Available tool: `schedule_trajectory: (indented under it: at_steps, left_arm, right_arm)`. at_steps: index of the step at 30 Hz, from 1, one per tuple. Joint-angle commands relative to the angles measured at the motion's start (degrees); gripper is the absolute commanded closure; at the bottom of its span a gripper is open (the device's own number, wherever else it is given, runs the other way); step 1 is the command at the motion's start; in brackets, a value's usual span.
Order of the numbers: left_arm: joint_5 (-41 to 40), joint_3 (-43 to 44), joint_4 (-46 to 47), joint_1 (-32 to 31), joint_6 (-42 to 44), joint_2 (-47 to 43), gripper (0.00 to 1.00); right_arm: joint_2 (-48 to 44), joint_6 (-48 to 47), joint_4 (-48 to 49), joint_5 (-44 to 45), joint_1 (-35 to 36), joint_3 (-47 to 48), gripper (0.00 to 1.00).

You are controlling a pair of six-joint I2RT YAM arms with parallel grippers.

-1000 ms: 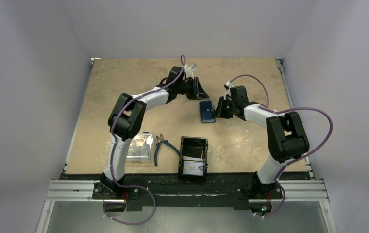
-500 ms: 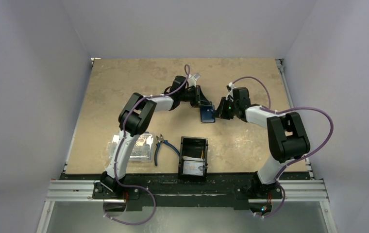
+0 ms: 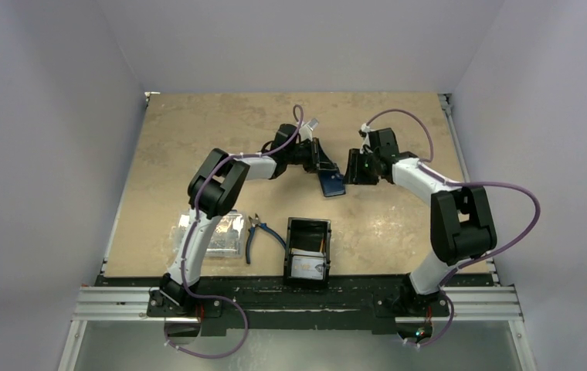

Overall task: Put the credit cards into the card holder
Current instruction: Close the card holder at the center of the board.

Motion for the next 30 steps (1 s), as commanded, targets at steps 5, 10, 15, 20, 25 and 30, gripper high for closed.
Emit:
schedule_trajectory:
  at_steps: [5,10,15,20,25,30]
  left_arm:
    - [-4.4,-1.0,-10.1,0.1,4.1,1.7,1.00]
    - [-4.0,-0.6,-10.3,0.6,3.6,2.0,1.00]
    - [-3.4,-0.4,-10.0,0.6,3.1,2.0,1.00]
    - [-3.1,-0.4,-9.8,0.6,2.7,2.2,1.00]
    - [-2.9,-0.3,-9.6,0.7,2.5,2.5,1.00]
    - [-2.7,-0.2,-9.4,0.6,2.4,2.6,1.00]
  right_arm:
    - [-1.2,-6.9,-3.9,1.2,3.8,8.5,0.55]
    - [1.7,-8.3,-3.3,0.3,4.8,11.0,0.61]
    - [4.5,-10.0,-4.6,2.6,6.0,13.5,0.64]
    - [5.6,-10.9,-5.5,7.2,7.9,14.4,0.59]
    - [6.6,-11.4,-6.4,11.2,9.0,15.1,0.62]
    - [7.1,-11.2,-6.3,12.3,9.3,15.1,0.67]
